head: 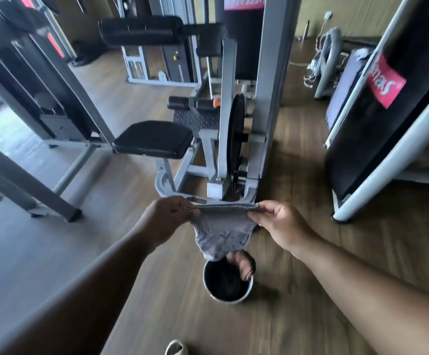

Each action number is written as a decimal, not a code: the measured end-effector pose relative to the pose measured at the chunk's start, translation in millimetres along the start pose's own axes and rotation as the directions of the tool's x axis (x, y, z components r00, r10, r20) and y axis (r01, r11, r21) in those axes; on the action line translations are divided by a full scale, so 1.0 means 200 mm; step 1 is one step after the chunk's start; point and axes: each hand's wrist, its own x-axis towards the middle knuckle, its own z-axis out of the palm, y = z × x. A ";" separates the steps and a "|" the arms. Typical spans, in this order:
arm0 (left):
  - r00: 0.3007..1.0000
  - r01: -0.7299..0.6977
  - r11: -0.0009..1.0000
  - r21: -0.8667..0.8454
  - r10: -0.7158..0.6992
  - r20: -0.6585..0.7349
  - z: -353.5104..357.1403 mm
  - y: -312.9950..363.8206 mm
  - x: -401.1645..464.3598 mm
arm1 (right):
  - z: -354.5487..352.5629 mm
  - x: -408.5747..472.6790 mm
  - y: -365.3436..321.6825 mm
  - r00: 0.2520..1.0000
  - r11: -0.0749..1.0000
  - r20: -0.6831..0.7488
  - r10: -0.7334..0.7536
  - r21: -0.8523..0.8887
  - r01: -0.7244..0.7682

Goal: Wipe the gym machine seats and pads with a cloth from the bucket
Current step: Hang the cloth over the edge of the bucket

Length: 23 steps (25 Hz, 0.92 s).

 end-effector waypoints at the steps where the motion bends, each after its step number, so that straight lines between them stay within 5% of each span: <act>1: 0.999 0.011 0.999 0.042 -0.012 0.032 0.04 -0.10 -0.01 | 0.03 0.00 0.11 0.999 0.999 0.006 0.048 -0.024 -0.048; 7: 0.965 0.118 0.970 0.213 -0.163 0.204 0.38 -0.86 0.04 | 0.28 0.01 0.93 0.955 0.949 -0.006 0.296 -0.109 -0.295; 14: 0.930 0.200 0.952 0.232 -0.259 0.261 0.98 -1.83 0.25 | 0.54 0.09 2.00 0.906 0.909 -0.116 0.407 -0.049 -0.415; 23: 0.976 0.118 0.982 0.148 -0.142 0.164 1.10 -2.04 0.33 | 0.55 0.23 2.19 0.927 0.948 -0.211 0.310 -0.002 -0.317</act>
